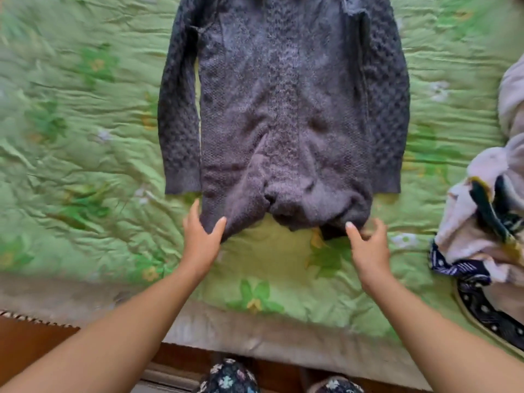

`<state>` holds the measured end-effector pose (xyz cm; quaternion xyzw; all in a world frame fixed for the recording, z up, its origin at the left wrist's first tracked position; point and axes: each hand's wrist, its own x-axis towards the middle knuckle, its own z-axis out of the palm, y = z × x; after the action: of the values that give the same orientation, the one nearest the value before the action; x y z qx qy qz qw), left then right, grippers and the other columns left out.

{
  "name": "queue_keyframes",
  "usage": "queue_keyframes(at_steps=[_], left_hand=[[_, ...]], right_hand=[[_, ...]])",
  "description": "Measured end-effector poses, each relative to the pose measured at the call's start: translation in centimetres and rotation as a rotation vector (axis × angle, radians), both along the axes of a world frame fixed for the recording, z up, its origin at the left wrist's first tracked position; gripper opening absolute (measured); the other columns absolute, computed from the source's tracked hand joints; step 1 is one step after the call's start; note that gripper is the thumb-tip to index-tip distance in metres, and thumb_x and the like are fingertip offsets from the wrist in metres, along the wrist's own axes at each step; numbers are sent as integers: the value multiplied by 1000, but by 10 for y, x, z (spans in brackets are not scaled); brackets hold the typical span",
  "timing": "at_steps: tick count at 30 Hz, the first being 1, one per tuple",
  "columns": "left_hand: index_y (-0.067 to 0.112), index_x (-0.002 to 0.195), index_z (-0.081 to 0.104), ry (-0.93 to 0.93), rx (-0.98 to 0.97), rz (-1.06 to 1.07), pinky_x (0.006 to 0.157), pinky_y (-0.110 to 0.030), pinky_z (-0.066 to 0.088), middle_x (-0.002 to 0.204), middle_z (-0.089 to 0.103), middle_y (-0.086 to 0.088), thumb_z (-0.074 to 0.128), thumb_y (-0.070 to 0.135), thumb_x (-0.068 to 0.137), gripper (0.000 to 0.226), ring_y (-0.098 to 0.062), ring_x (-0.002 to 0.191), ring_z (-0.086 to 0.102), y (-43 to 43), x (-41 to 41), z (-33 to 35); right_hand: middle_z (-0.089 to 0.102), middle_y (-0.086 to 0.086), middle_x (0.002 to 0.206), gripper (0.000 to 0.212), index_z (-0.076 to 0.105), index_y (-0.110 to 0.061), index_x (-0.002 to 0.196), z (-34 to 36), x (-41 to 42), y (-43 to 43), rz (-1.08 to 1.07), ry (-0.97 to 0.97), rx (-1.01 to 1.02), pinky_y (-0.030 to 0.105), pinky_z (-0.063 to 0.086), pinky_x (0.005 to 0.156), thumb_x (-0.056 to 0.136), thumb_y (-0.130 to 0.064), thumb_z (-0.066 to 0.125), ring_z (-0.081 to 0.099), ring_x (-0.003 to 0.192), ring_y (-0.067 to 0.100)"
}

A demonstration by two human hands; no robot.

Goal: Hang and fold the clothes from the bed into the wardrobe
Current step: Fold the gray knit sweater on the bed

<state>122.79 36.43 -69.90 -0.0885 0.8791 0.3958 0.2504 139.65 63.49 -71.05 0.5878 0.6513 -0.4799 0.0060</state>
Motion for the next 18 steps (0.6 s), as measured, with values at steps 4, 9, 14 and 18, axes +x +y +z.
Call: queue_keyframes(at_steps=[4, 9, 14, 18], left_hand=[[7, 117, 64, -253, 283, 167, 73, -17, 55, 110, 73, -10, 73, 6, 88, 30, -10, 88, 68, -6, 18, 1], [12, 111, 58, -144, 285, -12, 80, -17, 54, 101, 70, -5, 61, -5, 93, 25, -8, 87, 64, 6, 3, 8], [17, 107, 51, 73, 85, 25, 68, -8, 44, 93, 62, 9, 50, 9, 100, 11, -6, 83, 58, -16, -13, 13], [10, 116, 53, -17, -229, -180, 84, -32, 46, 108, 65, -9, 51, 16, 101, 16, -27, 98, 60, -47, 3, -2]], right_hand=[[65, 1, 92, 8, 63, -18, 99, -4, 0, 3, -183, 123, -331, 33, 45, 74, 94, -17, 69, 58, 90, 20], [65, 11, 96, 13, 56, -17, 81, 8, -35, 25, -343, 223, -201, 43, 51, 82, 92, -14, 62, 60, 93, 24], [53, -7, 81, 10, 48, -22, 93, 31, -6, 47, -141, 88, 130, 30, 37, 57, 93, -27, 57, 50, 70, 10], [57, 8, 91, 17, 46, -14, 103, 21, 36, 54, 255, -212, 166, 36, 33, 70, 100, -28, 55, 55, 87, 32]])
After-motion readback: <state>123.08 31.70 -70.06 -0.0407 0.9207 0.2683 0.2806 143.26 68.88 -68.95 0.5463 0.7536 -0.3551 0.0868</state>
